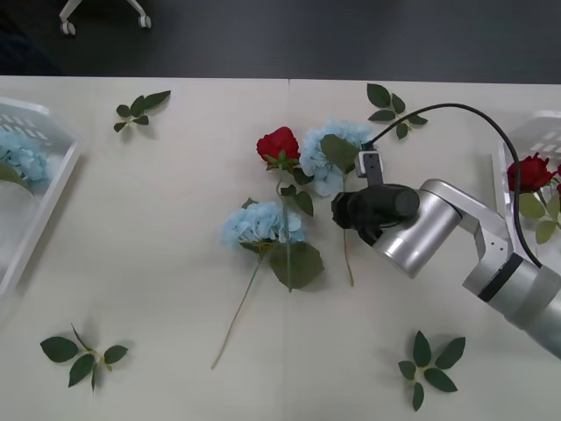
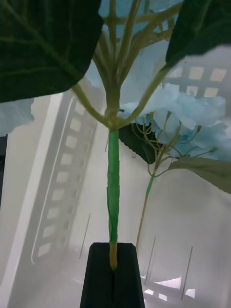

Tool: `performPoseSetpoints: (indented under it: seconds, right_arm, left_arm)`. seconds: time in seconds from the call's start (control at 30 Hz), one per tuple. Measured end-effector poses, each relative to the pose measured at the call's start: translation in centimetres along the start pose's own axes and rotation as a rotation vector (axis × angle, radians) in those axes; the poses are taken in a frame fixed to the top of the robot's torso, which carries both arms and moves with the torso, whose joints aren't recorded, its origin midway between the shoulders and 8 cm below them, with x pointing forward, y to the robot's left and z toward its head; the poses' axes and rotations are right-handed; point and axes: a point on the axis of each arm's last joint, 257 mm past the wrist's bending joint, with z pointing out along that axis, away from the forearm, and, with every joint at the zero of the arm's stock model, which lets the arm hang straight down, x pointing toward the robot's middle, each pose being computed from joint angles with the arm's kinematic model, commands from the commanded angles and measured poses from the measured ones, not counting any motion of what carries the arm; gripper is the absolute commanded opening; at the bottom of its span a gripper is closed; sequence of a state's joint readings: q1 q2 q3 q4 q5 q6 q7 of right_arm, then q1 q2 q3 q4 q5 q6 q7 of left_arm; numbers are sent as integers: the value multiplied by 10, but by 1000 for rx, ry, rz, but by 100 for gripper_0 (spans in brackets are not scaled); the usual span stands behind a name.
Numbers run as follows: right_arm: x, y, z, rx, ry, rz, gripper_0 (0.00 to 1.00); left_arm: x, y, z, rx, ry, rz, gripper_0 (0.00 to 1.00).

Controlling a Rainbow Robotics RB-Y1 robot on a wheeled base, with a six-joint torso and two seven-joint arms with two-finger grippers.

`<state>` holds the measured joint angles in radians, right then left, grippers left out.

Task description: Put the red flowers into the right box and the blue flowers into the left box

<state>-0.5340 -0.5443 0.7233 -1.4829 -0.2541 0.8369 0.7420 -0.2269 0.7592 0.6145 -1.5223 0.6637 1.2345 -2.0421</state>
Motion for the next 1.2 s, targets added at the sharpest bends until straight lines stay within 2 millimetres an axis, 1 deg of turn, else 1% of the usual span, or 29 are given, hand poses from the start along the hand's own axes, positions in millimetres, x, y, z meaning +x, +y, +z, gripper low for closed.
performPoseSetpoints:
  seconds: [0.27,0.3,0.33,0.37,0.4,0.43,0.47,0.5,0.53,0.57,0.6,0.63,0.67,0.77,0.9,0.97,1.03,1.1,1.2]
  right_arm:
    - [-3,0,0,-4,-11,-1,69]
    - [-4,1,0,-7,-14,-1,69]
    - [-4,1,1,-8,-15,-1,70]
    - [-4,1,1,-8,-15,-1,69]
    - [-4,1,1,-8,-15,-1,62]
    - [-4,1,1,-7,-15,-1,32]
    - [-4,0,1,-7,-14,-1,8]
    - [-4,0,1,-6,-14,-1,0]
    - [-3,0,1,-5,-13,0,0]
    - [-3,-1,1,-5,-13,0,0]
    - [-3,-1,1,-4,-13,0,0]
    - [-3,-1,1,-4,-12,0,0]
    - [-3,-1,1,-3,-12,0,0]
    - [-2,-2,2,-1,-10,0,0]
    - [-1,-3,2,0,-9,0,0]
    - [-1,-3,2,0,-9,0,0]
    - [-1,-3,2,0,-9,0,0]
    - [-2,-3,2,1,-9,0,0]
    - [-3,-3,2,-1,-8,6,0]
  left_arm:
    - [4,6,1,-19,13,5,0]
    - [5,6,1,-19,14,5,1]
    - [5,5,1,-18,15,5,4]
    - [5,5,1,-17,17,5,10]
    - [6,5,1,-16,20,5,30]
    - [8,4,1,-12,26,5,52]
    - [9,3,1,-9,33,5,68]
    - [10,3,1,-7,36,5,75]
    - [11,2,1,-7,38,5,83]
    - [11,2,1,-7,38,5,88]
    - [11,2,1,-6,38,5,90]
    - [11,2,2,-6,39,6,94]
    - [11,1,2,-5,40,8,97]
    - [12,-6,5,4,49,23,99]
    - [19,-21,7,47,79,33,100]
    - [23,-29,3,72,103,41,100]
    - [22,-36,-3,89,118,58,100]
    - [19,-44,-10,105,124,78,100]
    - [14,-63,-21,145,125,108,100]
